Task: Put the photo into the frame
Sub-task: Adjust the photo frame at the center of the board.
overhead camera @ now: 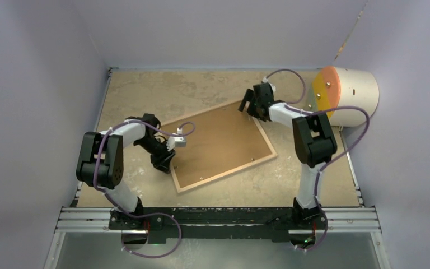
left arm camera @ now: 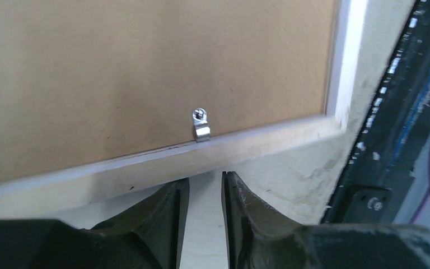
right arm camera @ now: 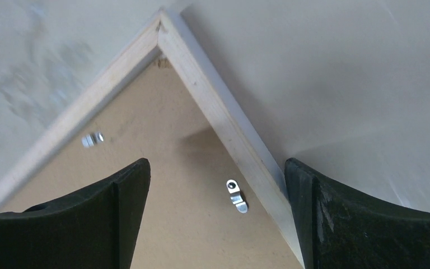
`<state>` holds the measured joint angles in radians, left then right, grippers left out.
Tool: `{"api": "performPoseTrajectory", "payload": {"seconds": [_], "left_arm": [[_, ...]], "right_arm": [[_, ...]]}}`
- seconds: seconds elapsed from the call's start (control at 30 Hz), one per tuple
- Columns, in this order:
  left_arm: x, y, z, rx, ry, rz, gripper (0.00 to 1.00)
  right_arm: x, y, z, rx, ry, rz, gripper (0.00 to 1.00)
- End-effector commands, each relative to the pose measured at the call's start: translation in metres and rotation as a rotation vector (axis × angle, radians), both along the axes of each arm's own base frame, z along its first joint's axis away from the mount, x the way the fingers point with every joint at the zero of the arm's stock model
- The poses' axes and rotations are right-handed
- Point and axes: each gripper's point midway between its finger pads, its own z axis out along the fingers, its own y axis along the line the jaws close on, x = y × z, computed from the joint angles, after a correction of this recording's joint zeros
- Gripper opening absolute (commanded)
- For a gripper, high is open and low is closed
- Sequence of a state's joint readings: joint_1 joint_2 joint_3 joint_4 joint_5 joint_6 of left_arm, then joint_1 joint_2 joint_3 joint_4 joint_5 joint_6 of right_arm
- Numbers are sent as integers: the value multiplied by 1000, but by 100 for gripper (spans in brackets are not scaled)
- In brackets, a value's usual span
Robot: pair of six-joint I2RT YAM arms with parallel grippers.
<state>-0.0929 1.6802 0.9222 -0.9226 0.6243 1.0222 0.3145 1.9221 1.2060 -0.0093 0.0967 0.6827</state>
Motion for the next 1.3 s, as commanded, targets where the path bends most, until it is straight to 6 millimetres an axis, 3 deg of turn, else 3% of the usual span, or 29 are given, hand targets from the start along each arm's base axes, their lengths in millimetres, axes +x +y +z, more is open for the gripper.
{"api": "performPoseTrajectory", "payload": {"seconds": [0.0, 0.1, 0.17, 0.3, 0.37, 0.47, 0.53, 0.63, 0.73, 0.87, 1.0, 1.1, 1.27], "left_arm": [[-18, -37, -5, -40, 22, -116, 39], [-28, -45, 4, -41, 37, -171, 60], [-30, -43, 13, -37, 40, -199, 68], [-32, -32, 33, -9, 6, -243, 75], [-27, -27, 48, -7, -17, -251, 77], [-5, -13, 76, -10, -77, -240, 78], [22, 4, 89, 0, -124, -181, 78], [85, 35, 99, 40, -213, -5, 75], [154, 74, 93, 101, -287, 212, 64], [209, 108, 72, 157, -299, 405, 48], [230, 119, 42, 204, -286, 487, 36], [224, 111, 25, 170, -236, 489, 35], [192, 86, 11, 116, -165, 427, 34]], "right_arm": [[21, 111, 18, 153, -10, 297, 91], [40, 136, 23, 144, -5, 341, 98], [55, 132, 34, 115, -37, 312, 99], [82, 92, 68, 10, -136, 199, 99], [86, 69, 86, -18, -166, 140, 99], [79, 38, 113, -67, -203, 69, 99], [63, 22, 119, -98, -176, 35, 99], [27, 14, 114, -77, -117, 28, 99], [-12, 6, 103, -43, -94, 34, 99], [-73, 7, 87, 64, -46, 73, 99], [-128, 11, 66, 174, 18, 104, 99], [-155, 18, 45, 248, 74, 127, 99], [-163, 27, 31, 296, 104, 151, 99]]}}
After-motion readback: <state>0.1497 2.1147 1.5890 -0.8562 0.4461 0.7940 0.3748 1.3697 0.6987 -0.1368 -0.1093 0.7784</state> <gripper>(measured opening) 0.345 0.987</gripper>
